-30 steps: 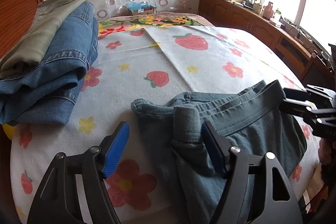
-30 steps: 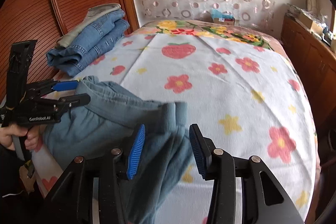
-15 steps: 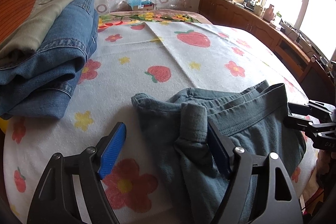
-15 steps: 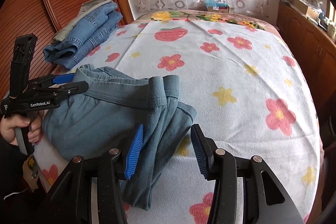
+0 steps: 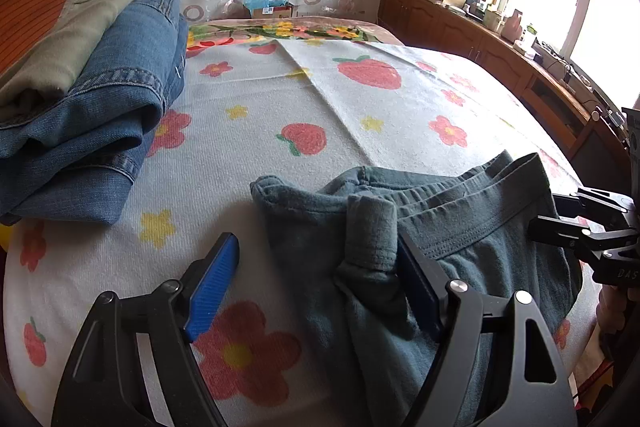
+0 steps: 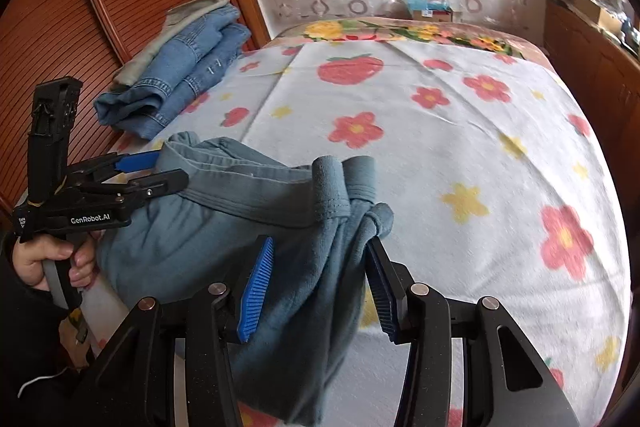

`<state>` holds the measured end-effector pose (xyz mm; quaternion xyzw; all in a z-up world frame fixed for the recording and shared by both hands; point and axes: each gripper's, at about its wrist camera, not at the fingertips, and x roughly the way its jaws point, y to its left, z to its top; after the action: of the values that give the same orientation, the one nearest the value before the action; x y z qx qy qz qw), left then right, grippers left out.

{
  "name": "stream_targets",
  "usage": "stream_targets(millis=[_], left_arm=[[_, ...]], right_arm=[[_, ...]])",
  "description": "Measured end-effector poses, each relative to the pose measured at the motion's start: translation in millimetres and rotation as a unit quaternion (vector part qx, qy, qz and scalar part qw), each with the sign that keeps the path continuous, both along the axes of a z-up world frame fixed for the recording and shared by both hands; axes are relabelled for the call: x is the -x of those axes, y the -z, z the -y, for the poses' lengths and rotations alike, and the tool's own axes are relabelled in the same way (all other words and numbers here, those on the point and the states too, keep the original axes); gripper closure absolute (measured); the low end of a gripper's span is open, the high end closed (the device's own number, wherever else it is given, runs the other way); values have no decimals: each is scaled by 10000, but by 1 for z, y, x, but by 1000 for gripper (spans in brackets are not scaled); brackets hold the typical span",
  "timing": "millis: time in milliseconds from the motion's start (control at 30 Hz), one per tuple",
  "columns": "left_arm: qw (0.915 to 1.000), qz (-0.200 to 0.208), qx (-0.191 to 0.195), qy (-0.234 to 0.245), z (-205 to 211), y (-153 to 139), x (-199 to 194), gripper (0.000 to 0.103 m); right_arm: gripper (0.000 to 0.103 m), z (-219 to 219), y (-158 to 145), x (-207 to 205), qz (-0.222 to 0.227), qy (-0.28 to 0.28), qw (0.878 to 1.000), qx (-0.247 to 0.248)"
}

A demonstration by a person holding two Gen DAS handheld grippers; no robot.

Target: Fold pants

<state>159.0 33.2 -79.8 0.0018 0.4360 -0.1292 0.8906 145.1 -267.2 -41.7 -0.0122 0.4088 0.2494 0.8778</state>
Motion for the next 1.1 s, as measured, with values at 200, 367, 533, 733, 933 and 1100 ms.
stream_targets(millis=[200,367,533,733,933,1100], left_arm=[[10000,1,2,0,1,0,0,24],[10000,2,6,4,0,0,0,24],[10000,9,-39,22,0,2,0,21],[10000,6,-19,50,2,1,2,20],[9999,7,-14,107,2,1,2,20],[9995,-49,205,253,2,-2,-2,36]], right_arm=[[55,-6,7,4,244,-16,9992,311],[55,-13,9,11,441,8,9976,531],[55,-10,9,11,466,9,9978,462],[55,-9,9,10,484,-5,9976,491],[54,-7,8,9,457,-8,9981,403],[54,-5,9,9,453,-11,9983,366]])
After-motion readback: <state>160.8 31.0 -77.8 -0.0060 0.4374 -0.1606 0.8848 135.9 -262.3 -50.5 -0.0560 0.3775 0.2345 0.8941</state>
